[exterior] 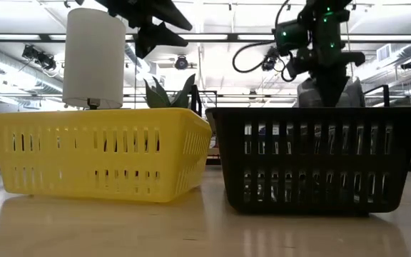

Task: Stack baskets on shelf by color
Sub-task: Put the stacked black bin on the shelf

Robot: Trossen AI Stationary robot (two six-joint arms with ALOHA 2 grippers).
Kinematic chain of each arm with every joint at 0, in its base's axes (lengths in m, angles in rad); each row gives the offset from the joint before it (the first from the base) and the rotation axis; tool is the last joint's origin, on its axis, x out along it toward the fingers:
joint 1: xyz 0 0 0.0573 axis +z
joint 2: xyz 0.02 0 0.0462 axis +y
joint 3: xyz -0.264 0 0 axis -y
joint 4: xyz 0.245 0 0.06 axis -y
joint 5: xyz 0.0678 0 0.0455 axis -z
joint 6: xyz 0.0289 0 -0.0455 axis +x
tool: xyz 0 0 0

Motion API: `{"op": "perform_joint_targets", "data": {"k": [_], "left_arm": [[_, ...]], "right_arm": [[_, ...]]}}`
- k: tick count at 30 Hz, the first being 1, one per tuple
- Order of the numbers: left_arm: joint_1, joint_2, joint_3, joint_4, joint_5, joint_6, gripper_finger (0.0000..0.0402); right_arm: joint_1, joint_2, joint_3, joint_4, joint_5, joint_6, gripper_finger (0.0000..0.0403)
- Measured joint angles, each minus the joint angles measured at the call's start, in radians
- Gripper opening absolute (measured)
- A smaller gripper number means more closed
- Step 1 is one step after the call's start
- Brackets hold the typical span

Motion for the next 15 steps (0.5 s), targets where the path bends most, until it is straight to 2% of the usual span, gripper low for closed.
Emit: {"op": "perform_joint_targets", "data": {"k": [6,15], "left_arm": [[0.004,0.0,0.0,0.0,0.001,0.0,0.0172],[0.003,0.0,0.0,0.0,0.003,-0.016,0.0172]], "right_arm": [[-0.044,-0.001,-0.051,0.018,0.001,-0.014,0.0024],[-0.046,-0.001,-0.055,-0.007,-0.029,-0.009,0.0088]]}}
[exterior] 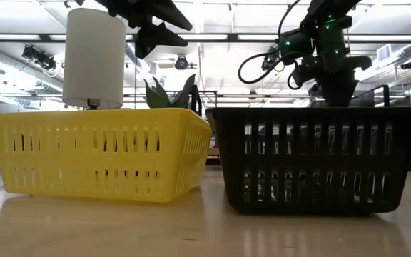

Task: Stack baskets on shelf by color
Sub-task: Put the stacked black bin on the shelf

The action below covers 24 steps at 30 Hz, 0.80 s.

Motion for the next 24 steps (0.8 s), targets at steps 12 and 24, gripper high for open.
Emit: {"op": "perform_joint_targets", "data": {"k": [12,24], "left_arm": [[-0.07,-0.022,0.002,0.025,0.02,-0.082,0.0172],[-0.15,-0.023,0.002,0.035,0.018,-0.117,0.0172]], "right_arm": [[0.064,0.0,0.014,-0.024,-0.008,0.133,0.0175],[0.172,-0.018,0.014,-0.073,0.022,0.286,0.019]]}}
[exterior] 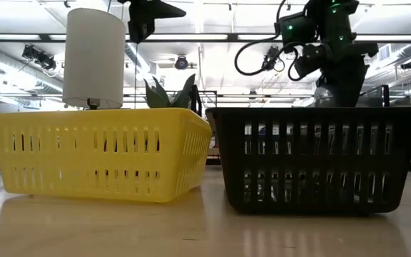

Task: Stack baskets on shelf by color
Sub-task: Put the stacked black bin on the shelf, then stack the left black basket on top of the middle black basket

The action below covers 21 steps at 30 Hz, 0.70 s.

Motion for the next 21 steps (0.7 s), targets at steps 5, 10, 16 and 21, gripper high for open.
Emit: {"op": "perform_joint_targets", "data": {"k": [5,10,16,21], "left_arm": [[-0.005,-0.003,0.0,0.002,-0.004,-0.021,0.0172],[-0.002,-0.005,0.0,0.003,-0.005,-0.023,0.0172],[-0.001,-0.005,0.0,0.002,-0.005,-0.054,0.0172],[-0.011,-0.035,-0.002,0.005,-0.005,-0.054,0.0172]], "right_arm": [[0.015,-0.036,0.03,-0.012,0.03,0.058,0.0195],[0.047,-0.059,0.135,-0.015,0.093,0.105,0.0197],[0.135,-0.06,0.22,0.032,0.151,0.186,0.0197],[0.251,-0.045,0.225,0.115,0.143,0.286,0.0197]]}}
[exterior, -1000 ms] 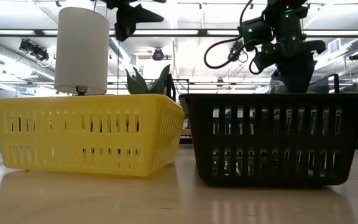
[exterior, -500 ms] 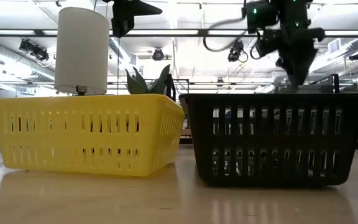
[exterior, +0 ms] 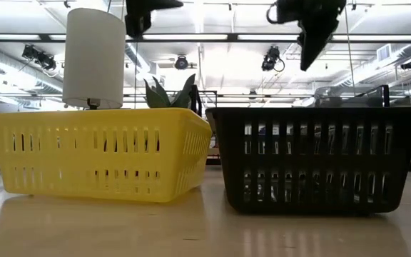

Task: Stack baskets on shelf by color
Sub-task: Stack the left black basket on top of the middle black basket

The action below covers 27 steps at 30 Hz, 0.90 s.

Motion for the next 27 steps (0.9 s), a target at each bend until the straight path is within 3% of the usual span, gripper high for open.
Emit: {"op": "perform_joint_targets", "data": {"k": [9,17,27], "left_arm": [[-0.021,-0.059,0.0,-0.003,0.048,0.024,0.0172],[-0.026,-0.084,0.0,-0.011,0.134,-0.055,0.0172],[-0.108,-0.169,0.0,-0.004,0.137,-0.08,0.0172]], "right_arm": [[0.17,0.169,0.107,0.048,-0.005,0.08,0.0197],[0.23,0.324,0.178,0.155,-0.058,0.052,0.0198],[0.258,0.462,0.178,0.228,-0.199,0.029,0.0216]]}}
